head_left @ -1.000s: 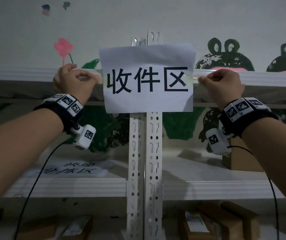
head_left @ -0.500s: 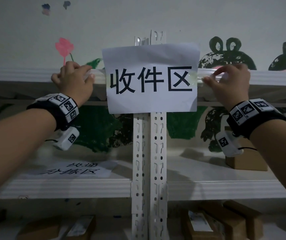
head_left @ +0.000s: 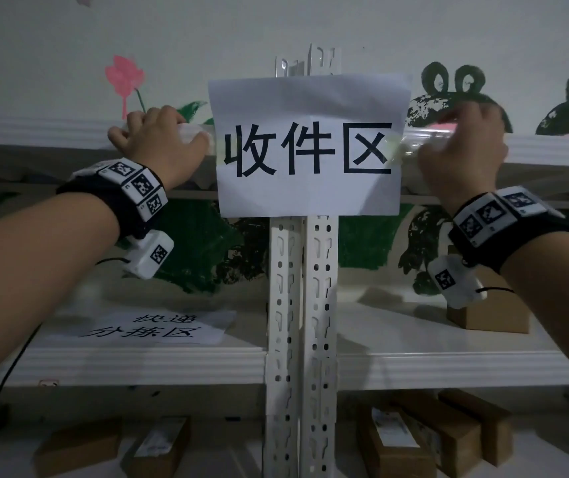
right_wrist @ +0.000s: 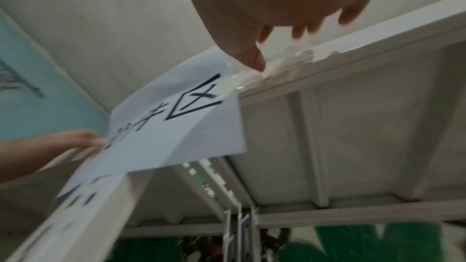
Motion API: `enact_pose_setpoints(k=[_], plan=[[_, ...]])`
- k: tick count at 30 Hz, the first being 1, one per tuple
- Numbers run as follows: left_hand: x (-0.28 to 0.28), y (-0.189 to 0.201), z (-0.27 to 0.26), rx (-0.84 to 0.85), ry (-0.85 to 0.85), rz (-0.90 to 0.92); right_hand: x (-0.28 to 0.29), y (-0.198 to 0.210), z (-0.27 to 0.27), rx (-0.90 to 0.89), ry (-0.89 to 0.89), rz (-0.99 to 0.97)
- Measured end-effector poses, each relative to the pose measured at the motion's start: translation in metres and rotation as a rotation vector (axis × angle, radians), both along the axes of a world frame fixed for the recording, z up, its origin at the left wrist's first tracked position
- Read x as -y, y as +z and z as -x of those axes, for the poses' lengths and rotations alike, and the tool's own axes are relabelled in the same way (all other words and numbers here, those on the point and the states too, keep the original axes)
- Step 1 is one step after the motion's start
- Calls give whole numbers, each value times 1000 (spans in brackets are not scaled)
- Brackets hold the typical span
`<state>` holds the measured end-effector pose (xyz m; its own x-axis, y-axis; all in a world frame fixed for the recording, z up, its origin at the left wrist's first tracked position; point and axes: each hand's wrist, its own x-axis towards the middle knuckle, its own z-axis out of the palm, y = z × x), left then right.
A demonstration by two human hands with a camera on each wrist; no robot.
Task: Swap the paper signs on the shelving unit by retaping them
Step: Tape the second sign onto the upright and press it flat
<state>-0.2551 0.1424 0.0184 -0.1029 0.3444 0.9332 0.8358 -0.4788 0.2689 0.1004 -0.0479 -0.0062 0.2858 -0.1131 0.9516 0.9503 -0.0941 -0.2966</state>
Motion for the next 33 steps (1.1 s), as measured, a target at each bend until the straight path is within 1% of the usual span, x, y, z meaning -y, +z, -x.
enact_pose_setpoints(k=[2, 3, 4, 5, 6, 7, 8, 11, 14, 18, 23, 26, 30, 33], plan=[[3, 5, -5, -7, -1, 18, -3, -2, 33, 314, -19, -72], [2, 7, -5, -16, -2, 16, -6, -1, 52, 487, 8, -31], [0, 9, -4, -29, -2, 8, -9, 1, 69, 637, 40, 75], [-3, 9, -1, -42, -4, -1, -14, 5, 86, 746, 53, 213], [-5, 9, 2, -56, -7, -11, -19, 8, 99, 812, 44, 347], [-7, 8, 5, -68, -15, -20, -25, 12, 109, 840, 18, 453], [-8, 8, 7, -79, -27, -23, -31, 16, 116, 841, -22, 526], [-5, 6, 11, -103, -57, -3, -49, 26, 125, 774, -172, 648], [-2, 7, 11, -121, -44, 14, -63, 36, 121, 669, -220, 721], [-5, 8, 9, -117, -12, -5, -75, 35, 116, 632, -237, 695], [-6, 6, 4, -83, 15, -40, -77, 34, 117, 453, -152, 613], [-6, 3, 1, -47, 16, -47, -78, 32, 108, 411, -118, 579], [-8, 1, 1, -42, 23, -65, -67, 25, 76, 304, -106, 517], [-11, -2, 0, -36, 31, -110, -55, 17, 42, 282, -125, 507]])
